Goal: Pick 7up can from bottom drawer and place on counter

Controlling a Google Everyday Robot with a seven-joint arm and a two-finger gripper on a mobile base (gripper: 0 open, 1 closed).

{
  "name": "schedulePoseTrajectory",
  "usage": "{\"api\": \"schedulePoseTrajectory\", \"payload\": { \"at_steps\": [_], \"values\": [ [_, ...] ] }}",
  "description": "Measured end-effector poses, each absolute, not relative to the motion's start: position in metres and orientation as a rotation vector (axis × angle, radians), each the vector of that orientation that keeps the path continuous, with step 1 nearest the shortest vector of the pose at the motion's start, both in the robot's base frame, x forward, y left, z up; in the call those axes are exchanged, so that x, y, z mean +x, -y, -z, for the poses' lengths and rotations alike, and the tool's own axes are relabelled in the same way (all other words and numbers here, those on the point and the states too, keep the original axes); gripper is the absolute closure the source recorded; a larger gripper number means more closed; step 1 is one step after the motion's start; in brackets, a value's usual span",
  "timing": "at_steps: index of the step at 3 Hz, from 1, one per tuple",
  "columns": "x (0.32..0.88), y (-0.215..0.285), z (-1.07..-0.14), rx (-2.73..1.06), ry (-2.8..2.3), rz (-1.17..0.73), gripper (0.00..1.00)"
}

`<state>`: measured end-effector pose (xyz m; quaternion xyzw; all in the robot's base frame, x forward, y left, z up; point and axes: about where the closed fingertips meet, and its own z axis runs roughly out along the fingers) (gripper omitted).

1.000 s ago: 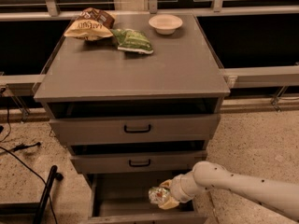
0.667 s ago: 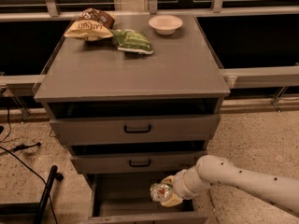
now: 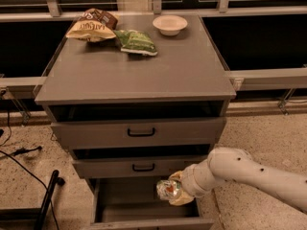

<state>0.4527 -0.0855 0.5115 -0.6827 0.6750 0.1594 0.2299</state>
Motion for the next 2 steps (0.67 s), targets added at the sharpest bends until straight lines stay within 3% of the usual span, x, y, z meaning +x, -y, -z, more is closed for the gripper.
{"api": "schedulePoseTrajectory", "payload": {
  "at_steps": [2],
  "values": [
    [0.4536,0.0824,-0.5156,-1.880,-1.854,-0.465,1.00]
  ]
}}
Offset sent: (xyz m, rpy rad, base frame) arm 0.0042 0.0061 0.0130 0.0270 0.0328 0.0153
